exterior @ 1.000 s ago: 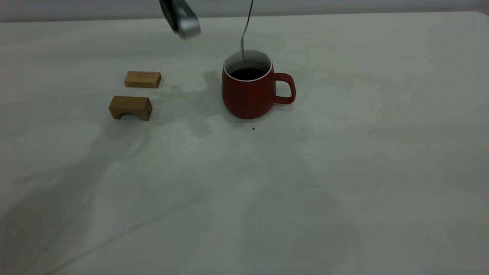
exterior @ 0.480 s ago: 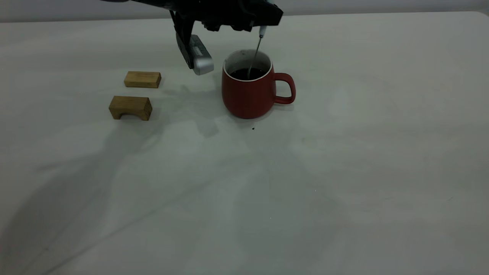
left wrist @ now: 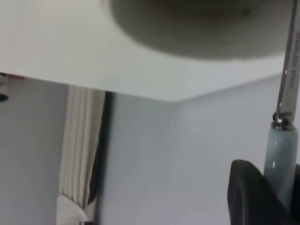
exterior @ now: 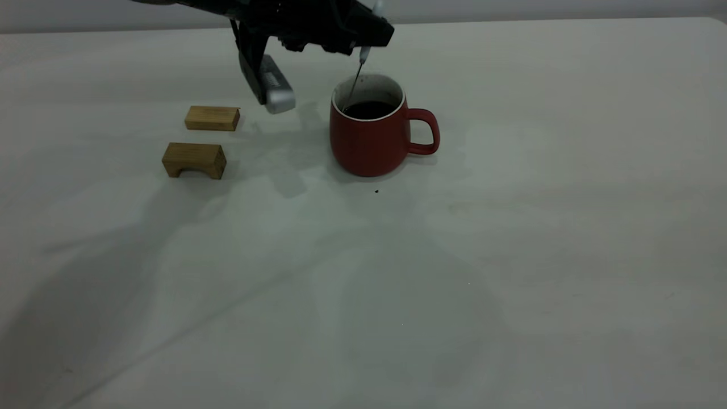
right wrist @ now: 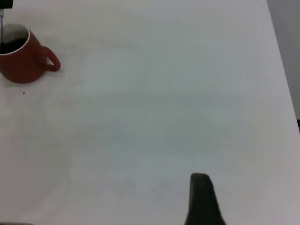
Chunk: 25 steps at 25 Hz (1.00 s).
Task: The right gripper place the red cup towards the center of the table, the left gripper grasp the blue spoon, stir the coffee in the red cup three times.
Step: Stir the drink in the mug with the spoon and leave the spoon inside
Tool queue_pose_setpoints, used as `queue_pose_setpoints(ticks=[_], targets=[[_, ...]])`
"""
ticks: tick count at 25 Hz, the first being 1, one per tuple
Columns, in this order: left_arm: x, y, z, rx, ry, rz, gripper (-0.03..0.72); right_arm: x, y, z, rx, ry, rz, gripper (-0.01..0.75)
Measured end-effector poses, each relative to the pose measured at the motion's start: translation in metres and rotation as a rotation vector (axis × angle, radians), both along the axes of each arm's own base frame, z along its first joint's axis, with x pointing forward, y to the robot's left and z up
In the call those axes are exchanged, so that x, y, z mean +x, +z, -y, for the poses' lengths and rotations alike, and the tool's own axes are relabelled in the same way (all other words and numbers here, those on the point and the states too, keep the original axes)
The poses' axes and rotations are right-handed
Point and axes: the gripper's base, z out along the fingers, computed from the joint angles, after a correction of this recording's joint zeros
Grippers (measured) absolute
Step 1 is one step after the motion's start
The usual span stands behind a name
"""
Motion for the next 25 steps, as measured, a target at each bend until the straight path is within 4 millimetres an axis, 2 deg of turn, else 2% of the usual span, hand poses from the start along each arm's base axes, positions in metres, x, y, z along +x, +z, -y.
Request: queue_pose_setpoints(ticks=[4, 7, 10, 15, 20, 25], targets=[[0.004, -0.006, 0.017, 0.008, -0.025, 0.048, 0.146, 0.000, 0.000, 0.000, 0.000, 0.000, 0.000, 0.552], [-0.002, -0.013, 0.030, 0.003, -0.063, 0.037, 0.146, 0.000, 0.000, 0.000, 0.000, 0.000, 0.000, 0.552], [-0.009, -0.013, 0.036, -0.035, -0.122, 0.014, 0.146, 0.000, 0.000, 0.000, 0.000, 0.000, 0.000, 0.552], [-0.012, -0.015, 0.025, -0.028, -0.186, -0.064, 0.146, 0.000, 0.000, 0.000, 0.000, 0.000, 0.000, 0.552], [-0.005, -0.019, 0.004, 0.014, -0.133, -0.102, 0.146, 0.000, 0.000, 0.000, -0.001, 0.000, 0.000, 0.552], [0.007, -0.018, 0.004, 0.036, -0.056, -0.035, 0.146, 0.000, 0.000, 0.000, -0.001, 0.000, 0.000, 0.552]])
